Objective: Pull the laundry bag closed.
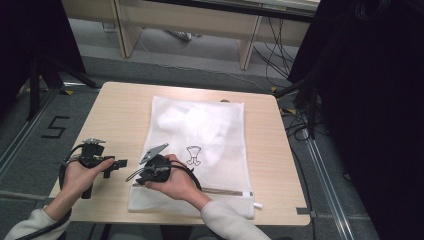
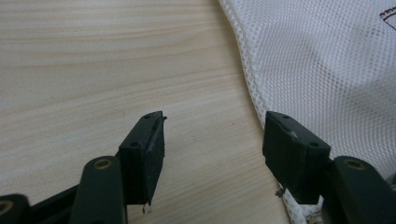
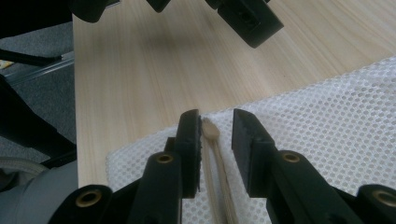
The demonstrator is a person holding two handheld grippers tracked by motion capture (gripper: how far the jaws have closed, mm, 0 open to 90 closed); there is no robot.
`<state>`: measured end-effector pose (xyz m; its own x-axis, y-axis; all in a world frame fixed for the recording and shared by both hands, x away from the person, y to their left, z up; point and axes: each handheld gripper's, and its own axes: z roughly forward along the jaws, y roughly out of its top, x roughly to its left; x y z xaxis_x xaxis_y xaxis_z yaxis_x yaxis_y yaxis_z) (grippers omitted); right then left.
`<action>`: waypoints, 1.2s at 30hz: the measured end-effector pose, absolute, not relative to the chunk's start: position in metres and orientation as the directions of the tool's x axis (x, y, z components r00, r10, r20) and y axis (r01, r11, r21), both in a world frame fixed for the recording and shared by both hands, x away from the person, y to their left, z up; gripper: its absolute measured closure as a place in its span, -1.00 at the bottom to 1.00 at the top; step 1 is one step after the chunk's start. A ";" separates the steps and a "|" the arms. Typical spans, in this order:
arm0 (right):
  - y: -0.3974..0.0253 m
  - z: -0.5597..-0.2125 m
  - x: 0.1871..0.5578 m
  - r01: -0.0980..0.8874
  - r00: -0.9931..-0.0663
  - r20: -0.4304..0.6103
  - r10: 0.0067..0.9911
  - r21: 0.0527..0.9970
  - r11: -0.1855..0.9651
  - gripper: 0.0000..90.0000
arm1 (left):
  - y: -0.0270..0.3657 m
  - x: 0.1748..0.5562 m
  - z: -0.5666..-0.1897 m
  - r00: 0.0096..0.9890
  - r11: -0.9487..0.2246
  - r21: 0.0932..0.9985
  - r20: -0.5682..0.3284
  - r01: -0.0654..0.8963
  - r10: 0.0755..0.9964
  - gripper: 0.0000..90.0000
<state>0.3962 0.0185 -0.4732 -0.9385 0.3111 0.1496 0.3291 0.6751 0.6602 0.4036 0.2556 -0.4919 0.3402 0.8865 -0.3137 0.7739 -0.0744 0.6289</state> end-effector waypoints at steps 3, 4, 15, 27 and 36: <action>0.024 -0.474 0.397 0.329 -0.939 0.150 0.311 0.659 0.676 0.60 | 0.255 0.403 -0.491 0.344 -0.079 0.631 -0.309 0.772 0.887 -0.15; 0.024 -0.474 0.397 0.329 -0.939 0.150 0.311 0.659 0.676 0.60 | 0.255 0.403 -0.491 0.344 -0.080 0.631 -0.307 0.771 0.887 -0.15; 0.028 -0.482 0.402 0.361 -0.929 0.173 0.327 0.622 0.695 0.58 | 0.255 0.403 -0.493 0.348 -0.096 0.627 -0.293 0.773 0.891 -0.15; 0.040 -0.492 0.407 0.352 -0.935 0.181 0.307 0.593 0.724 0.63 | 0.255 0.403 -0.493 0.361 -0.121 0.626 -0.271 0.770 0.892 -0.15; 0.042 -0.493 0.405 0.347 -0.937 0.179 0.300 0.578 0.739 0.81 | 0.255 0.403 -0.492 0.369 -0.135 0.626 -0.260 0.768 0.892 -0.14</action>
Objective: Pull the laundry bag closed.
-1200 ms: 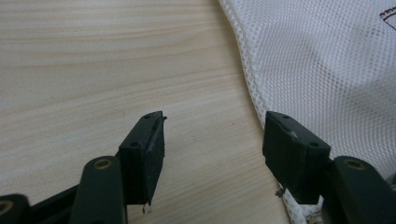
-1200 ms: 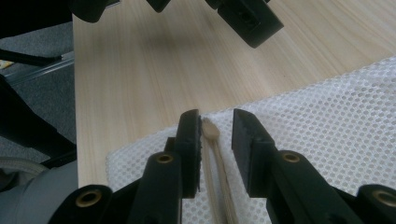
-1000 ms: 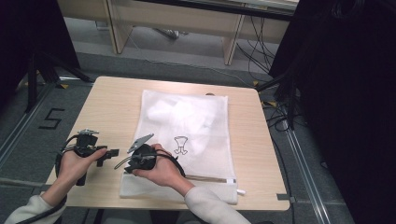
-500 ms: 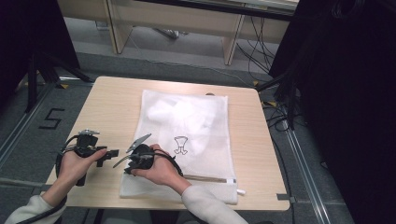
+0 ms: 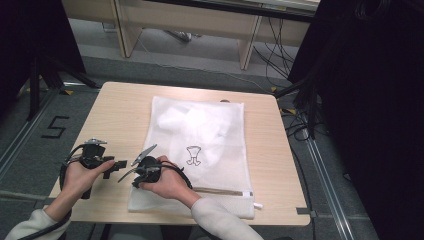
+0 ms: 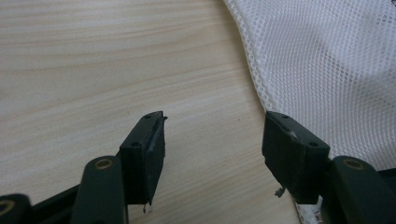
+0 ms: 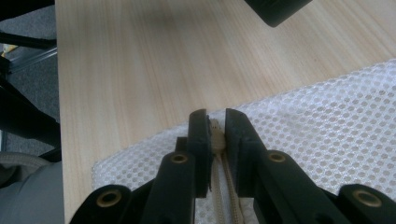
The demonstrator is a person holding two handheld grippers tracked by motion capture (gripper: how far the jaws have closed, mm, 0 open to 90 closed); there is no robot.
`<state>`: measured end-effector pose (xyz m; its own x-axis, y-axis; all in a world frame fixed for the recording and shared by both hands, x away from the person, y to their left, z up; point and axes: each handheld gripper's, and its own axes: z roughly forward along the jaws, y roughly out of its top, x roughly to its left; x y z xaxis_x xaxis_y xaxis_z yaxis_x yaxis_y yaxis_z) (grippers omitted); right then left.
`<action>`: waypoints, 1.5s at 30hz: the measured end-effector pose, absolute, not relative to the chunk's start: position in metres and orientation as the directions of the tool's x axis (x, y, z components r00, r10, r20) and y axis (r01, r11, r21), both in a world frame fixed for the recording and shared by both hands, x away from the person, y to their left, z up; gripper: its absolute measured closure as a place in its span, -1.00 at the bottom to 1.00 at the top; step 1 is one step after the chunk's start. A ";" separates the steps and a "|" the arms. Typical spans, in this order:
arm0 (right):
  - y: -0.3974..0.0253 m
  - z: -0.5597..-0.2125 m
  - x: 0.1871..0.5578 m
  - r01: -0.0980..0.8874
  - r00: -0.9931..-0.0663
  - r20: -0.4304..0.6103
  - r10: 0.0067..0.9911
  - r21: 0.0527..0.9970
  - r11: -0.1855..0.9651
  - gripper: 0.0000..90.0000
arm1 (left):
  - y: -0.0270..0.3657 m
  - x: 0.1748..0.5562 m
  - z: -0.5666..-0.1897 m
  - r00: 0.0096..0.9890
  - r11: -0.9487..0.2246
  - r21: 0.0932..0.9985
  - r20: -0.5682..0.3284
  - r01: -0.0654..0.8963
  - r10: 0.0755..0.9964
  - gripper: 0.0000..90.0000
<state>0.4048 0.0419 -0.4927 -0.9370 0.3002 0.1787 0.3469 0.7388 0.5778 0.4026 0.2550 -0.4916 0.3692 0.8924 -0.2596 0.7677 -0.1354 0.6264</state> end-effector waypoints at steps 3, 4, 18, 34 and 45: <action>0.043 -0.494 0.405 0.327 -0.944 0.162 0.289 0.588 0.740 0.74 | 0.255 0.403 -0.492 0.368 -0.136 0.628 -0.256 0.766 0.894 -0.14; 0.044 -0.495 0.404 0.339 -0.939 0.169 0.299 0.588 0.734 0.66 | 0.255 0.403 -0.492 0.368 -0.135 0.628 -0.257 0.767 0.893 -0.14; 0.041 -0.492 0.403 0.337 -0.940 0.163 0.301 0.592 0.732 0.83 | 0.255 0.403 -0.492 0.362 -0.118 0.629 -0.275 0.768 0.891 -0.13; 0.024 -0.462 0.389 0.263 -0.955 0.084 0.284 0.680 0.685 0.83 | 0.234 0.407 -0.492 0.286 0.056 0.521 -0.551 0.852 0.784 -0.07; 0.026 -0.461 0.385 0.224 -0.962 0.040 0.269 0.678 0.700 0.83 | 0.220 0.410 -0.495 0.303 0.019 0.505 -0.548 0.863 0.779 0.00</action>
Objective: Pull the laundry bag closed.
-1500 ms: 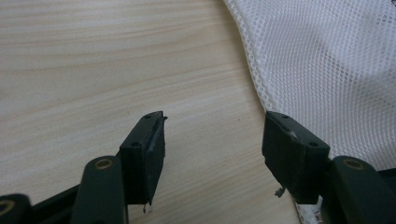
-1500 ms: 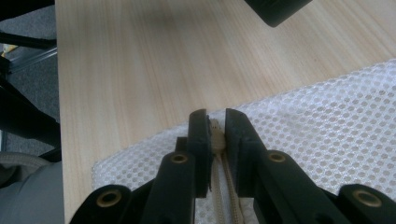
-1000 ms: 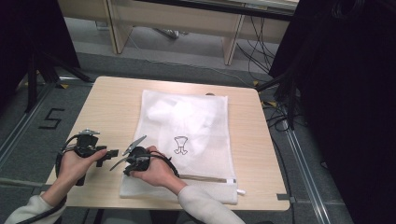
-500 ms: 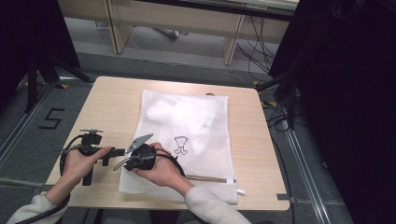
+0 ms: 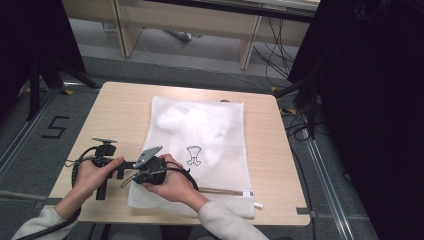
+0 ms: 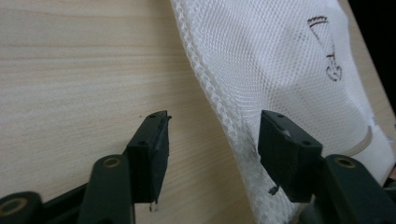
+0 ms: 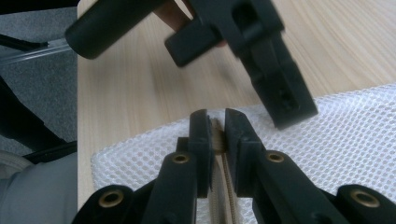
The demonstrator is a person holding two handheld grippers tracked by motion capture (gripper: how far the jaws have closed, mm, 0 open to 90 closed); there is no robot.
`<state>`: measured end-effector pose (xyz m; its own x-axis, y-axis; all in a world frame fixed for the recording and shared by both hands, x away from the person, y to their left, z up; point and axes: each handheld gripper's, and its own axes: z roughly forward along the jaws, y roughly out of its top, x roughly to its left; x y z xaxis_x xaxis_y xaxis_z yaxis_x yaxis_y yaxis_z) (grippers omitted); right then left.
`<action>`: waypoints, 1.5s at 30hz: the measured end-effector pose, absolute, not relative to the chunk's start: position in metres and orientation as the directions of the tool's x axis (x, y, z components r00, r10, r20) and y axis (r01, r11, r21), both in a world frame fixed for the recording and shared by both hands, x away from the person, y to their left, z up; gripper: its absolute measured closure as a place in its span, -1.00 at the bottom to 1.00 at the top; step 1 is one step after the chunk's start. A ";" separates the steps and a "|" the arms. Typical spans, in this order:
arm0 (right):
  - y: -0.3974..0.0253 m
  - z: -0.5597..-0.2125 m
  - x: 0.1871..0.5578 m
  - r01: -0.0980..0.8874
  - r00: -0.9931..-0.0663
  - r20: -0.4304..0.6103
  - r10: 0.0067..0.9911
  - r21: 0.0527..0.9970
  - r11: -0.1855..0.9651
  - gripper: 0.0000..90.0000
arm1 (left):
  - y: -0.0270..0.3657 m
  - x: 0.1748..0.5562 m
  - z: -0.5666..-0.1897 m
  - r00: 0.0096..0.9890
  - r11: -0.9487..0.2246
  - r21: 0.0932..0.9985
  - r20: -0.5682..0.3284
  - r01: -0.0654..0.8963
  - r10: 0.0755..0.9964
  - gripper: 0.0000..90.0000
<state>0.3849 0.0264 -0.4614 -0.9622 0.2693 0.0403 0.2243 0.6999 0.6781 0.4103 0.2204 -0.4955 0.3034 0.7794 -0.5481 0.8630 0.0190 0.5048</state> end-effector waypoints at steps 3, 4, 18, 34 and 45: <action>0.027 -0.461 0.384 0.222 -0.963 0.038 0.268 0.678 0.700 0.83 | 0.214 0.411 -0.496 0.301 0.012 0.487 -0.559 0.873 0.772 0.01; 0.027 -0.461 0.383 0.232 -0.960 0.045 0.276 0.677 0.698 0.83 | 0.213 0.412 -0.496 0.310 0.001 0.486 -0.558 0.874 0.770 0.03; 0.026 -0.461 0.383 0.201 -0.965 0.017 0.262 0.691 0.695 0.83 | 0.208 0.414 -0.499 0.294 0.000 0.445 -0.593 0.895 0.750 0.52; 0.025 -0.460 0.381 0.178 -0.965 -0.014 0.263 0.702 0.690 0.83 | 0.204 0.410 -0.499 0.291 -0.006 0.422 -0.616 0.906 0.732 0.62; 0.024 -0.462 0.381 0.184 -0.964 -0.009 0.267 0.703 0.687 0.83 | 0.205 0.409 -0.494 0.324 -0.028 0.444 -0.607 0.895 0.726 0.87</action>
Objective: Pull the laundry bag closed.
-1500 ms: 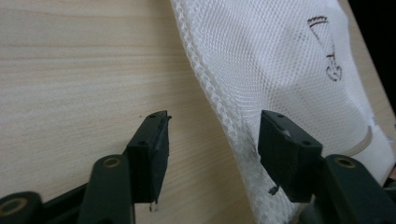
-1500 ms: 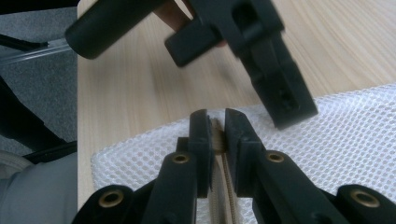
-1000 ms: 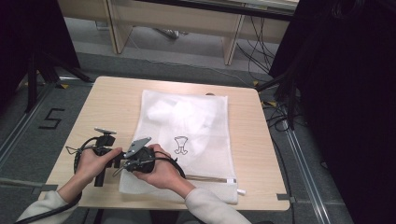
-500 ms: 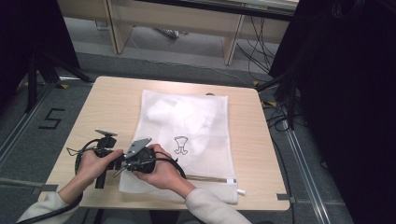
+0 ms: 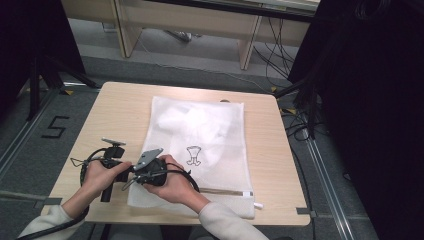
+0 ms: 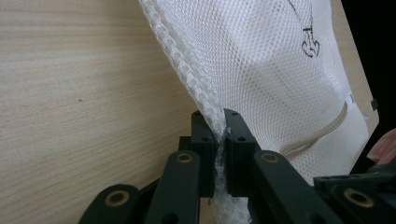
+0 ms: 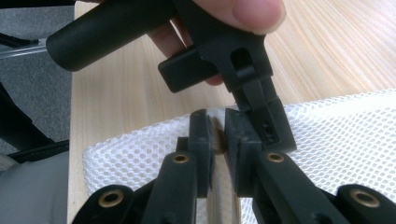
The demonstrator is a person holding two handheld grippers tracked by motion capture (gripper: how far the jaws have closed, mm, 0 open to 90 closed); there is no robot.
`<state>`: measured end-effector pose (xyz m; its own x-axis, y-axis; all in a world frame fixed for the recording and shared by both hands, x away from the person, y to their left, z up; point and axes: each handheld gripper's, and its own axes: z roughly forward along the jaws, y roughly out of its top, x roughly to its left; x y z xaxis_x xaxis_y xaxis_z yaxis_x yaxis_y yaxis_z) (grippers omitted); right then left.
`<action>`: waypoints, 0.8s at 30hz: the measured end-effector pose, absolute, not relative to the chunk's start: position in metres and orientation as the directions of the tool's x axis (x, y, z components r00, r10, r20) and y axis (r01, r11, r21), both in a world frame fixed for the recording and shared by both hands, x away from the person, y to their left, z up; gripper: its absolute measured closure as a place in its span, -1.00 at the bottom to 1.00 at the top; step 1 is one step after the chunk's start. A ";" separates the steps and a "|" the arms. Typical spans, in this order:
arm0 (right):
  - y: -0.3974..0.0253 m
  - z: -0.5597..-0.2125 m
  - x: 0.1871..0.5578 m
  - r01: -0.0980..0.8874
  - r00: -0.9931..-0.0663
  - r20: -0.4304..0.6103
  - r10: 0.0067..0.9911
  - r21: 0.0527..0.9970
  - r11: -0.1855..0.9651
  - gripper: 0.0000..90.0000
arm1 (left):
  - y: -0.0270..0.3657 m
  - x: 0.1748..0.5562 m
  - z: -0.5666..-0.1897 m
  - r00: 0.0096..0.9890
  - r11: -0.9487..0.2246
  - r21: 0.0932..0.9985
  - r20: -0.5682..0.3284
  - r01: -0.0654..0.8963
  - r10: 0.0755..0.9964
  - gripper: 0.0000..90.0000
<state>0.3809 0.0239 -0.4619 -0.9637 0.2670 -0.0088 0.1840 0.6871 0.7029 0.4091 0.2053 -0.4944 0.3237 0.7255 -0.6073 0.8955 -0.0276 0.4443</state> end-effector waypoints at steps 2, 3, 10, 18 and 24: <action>0.023 -0.461 0.381 0.183 -0.964 -0.008 0.265 0.701 0.689 0.83 | 0.205 0.409 -0.494 0.329 -0.031 0.447 -0.608 0.894 0.723 0.87; 0.021 -0.462 0.380 0.197 -0.962 0.001 0.275 0.700 0.687 0.83 | 0.206 0.409 -0.494 0.332 -0.036 0.447 -0.606 0.894 0.723 0.88; 0.018 -0.463 0.382 0.192 -0.964 0.003 0.267 0.703 0.685 0.83 | 0.206 0.410 -0.493 0.330 -0.031 0.443 -0.619 0.896 0.713 0.89; 0.013 -0.462 0.381 0.207 -0.961 0.012 0.278 0.700 0.684 0.83 | 0.207 0.411 -0.493 0.342 -0.047 0.447 -0.610 0.893 0.714 0.89; 0.009 -0.462 0.382 0.199 -0.961 0.005 0.275 0.703 0.683 0.84 | 0.209 0.411 -0.491 0.351 -0.058 0.449 -0.604 0.892 0.716 0.90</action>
